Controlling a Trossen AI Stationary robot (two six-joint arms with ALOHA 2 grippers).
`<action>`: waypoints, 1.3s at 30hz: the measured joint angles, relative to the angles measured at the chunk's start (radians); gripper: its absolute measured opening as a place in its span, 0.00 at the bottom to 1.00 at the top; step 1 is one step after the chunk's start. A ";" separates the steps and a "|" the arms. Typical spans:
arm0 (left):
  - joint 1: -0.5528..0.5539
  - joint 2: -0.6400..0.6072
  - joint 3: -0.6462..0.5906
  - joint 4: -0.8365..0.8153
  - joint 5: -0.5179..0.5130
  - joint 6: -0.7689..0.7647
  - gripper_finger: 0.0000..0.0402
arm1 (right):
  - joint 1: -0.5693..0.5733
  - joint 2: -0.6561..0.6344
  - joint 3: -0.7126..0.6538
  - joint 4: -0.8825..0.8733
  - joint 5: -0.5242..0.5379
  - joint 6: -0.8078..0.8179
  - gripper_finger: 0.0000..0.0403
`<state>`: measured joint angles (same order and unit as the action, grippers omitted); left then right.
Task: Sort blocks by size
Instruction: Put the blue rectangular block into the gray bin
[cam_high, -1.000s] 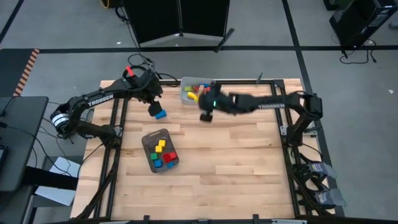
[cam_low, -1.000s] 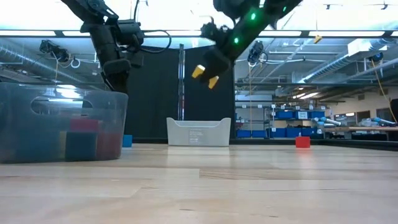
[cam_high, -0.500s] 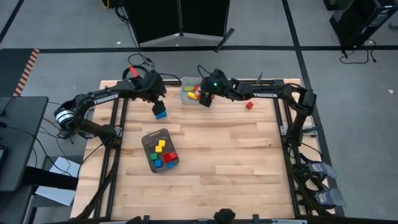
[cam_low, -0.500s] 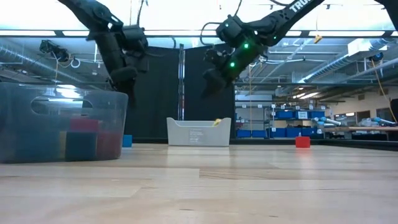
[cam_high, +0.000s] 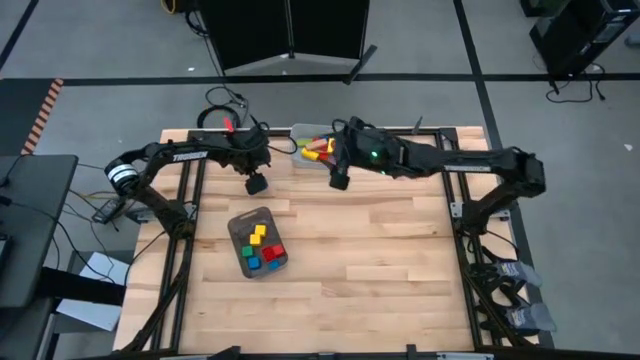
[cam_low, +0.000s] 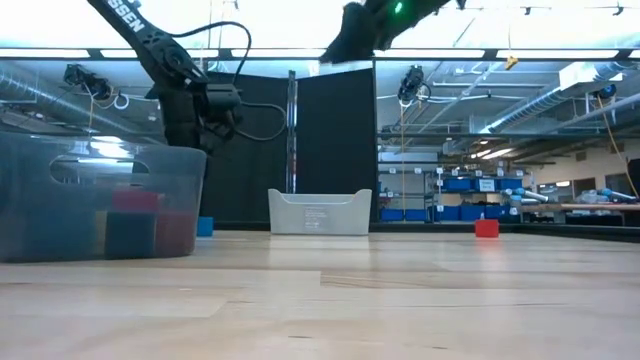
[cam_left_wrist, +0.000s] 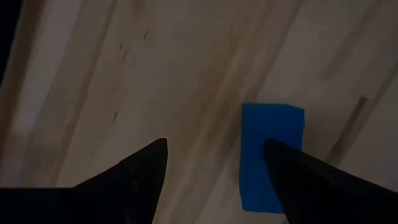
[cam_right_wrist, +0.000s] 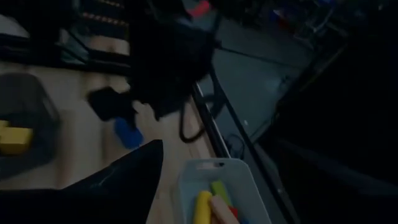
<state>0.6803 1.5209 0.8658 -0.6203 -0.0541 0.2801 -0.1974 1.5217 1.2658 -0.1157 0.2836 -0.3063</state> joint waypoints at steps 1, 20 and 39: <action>-0.001 0.002 0.001 0.001 0.006 -0.001 0.69 | 0.018 -0.019 0.000 -0.014 0.017 -0.001 0.77; -0.002 -0.037 0.008 -0.034 0.131 -0.018 0.69 | 0.198 -0.134 0.000 -0.184 0.225 0.056 0.72; -0.048 0.073 -0.090 0.103 0.023 -0.036 0.52 | 0.224 -0.133 0.000 -0.185 0.225 0.072 0.71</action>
<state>0.6319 1.5937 0.7761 -0.5171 -0.0311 0.2441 0.0264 1.3888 1.2659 -0.3008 0.5083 -0.2344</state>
